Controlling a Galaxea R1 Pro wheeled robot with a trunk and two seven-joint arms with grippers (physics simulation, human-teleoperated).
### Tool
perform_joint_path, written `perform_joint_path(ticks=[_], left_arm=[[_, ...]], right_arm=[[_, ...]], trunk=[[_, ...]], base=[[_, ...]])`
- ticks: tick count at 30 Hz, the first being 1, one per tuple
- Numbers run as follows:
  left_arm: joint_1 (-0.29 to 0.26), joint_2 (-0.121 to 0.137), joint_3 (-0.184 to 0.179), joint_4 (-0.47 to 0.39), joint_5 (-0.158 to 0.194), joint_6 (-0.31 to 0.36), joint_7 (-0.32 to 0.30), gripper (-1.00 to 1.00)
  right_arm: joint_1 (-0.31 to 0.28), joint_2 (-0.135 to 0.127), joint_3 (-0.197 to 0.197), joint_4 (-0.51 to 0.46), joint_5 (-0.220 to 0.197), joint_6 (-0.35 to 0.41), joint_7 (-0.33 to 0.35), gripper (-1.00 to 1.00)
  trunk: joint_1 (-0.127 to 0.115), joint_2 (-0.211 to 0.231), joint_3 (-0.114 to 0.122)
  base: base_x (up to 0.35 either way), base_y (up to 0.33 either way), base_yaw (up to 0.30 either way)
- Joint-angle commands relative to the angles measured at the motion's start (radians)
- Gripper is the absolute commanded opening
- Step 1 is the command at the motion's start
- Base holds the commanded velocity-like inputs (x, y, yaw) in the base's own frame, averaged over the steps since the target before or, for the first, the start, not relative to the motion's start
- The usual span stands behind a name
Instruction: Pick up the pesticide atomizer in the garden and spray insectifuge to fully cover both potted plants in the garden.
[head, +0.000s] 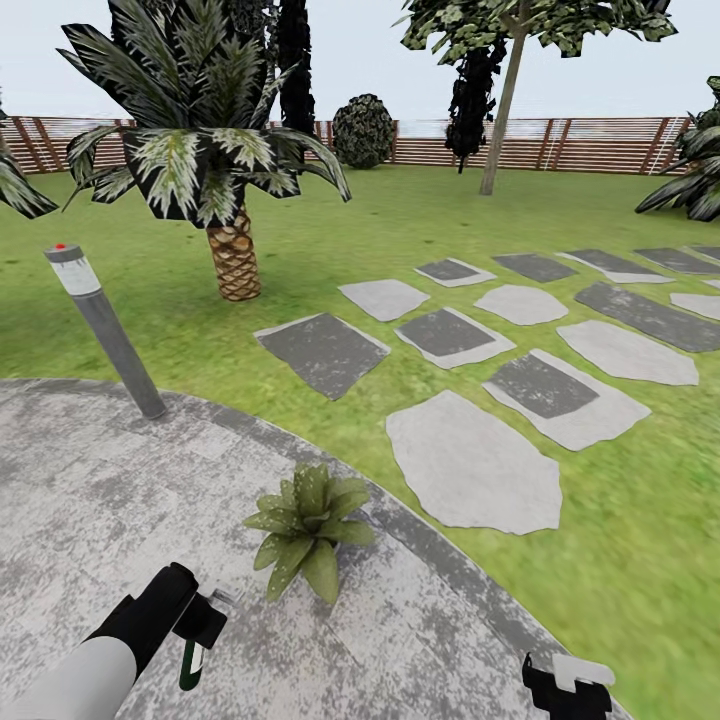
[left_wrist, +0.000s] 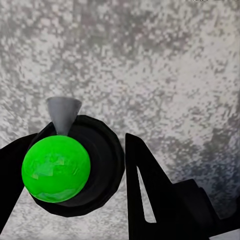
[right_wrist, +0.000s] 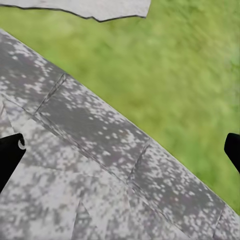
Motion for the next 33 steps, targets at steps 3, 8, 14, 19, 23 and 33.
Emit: perform_joint_path(ticks=[3,8,14,19,23,33], left_arm=[[-0.001,0.001,0.001,-0.002,-0.007,0.004,-0.008,-1.0],[0.0,-0.005,-0.002,-0.002,-0.003,0.04,-0.009,-1.0],[-0.017,-0.009,-0.012,-0.007,-0.011,0.167,-0.072,-1.0],[-0.056,0.002,-0.015,-0.008,-0.014,0.218,-0.173,-1.0],[-0.083,-0.004,-0.078,-0.006,-0.013,0.222,-0.233,-1.0],[-0.112,0.038,-0.246,-0.002,-0.095,0.25,-0.422,-1.0]], right_arm=[[-0.001,0.0,-0.006,0.003,0.011,-0.003,-0.004,1.0],[-0.001,0.0,-0.006,0.012,0.011,-0.002,-0.004,1.0],[-0.001,0.0,-0.006,0.015,0.009,-0.002,-0.004,1.0],[-0.001,-0.001,-0.006,0.014,0.013,-0.002,0.001,1.0],[-0.001,-0.008,-0.005,0.013,0.019,-0.002,0.002,1.0],[-0.001,-0.01,-0.003,0.013,0.022,-0.002,0.004,1.0]], trunk=[[0.0,0.0,-0.001],[0.0,0.0,-0.001],[0.0,0.0,-0.001],[0.0,0.0,-0.001],[0.0,0.0,-0.001],[0.0,0.0,-0.001]], base=[[0.0,0.0,0.0],[0.0,0.0,0.014],[0.059,0.0,0.209],[0.016,0.0,0.101],[0.001,0.0,0.007],[0.087,-0.029,0.0]])
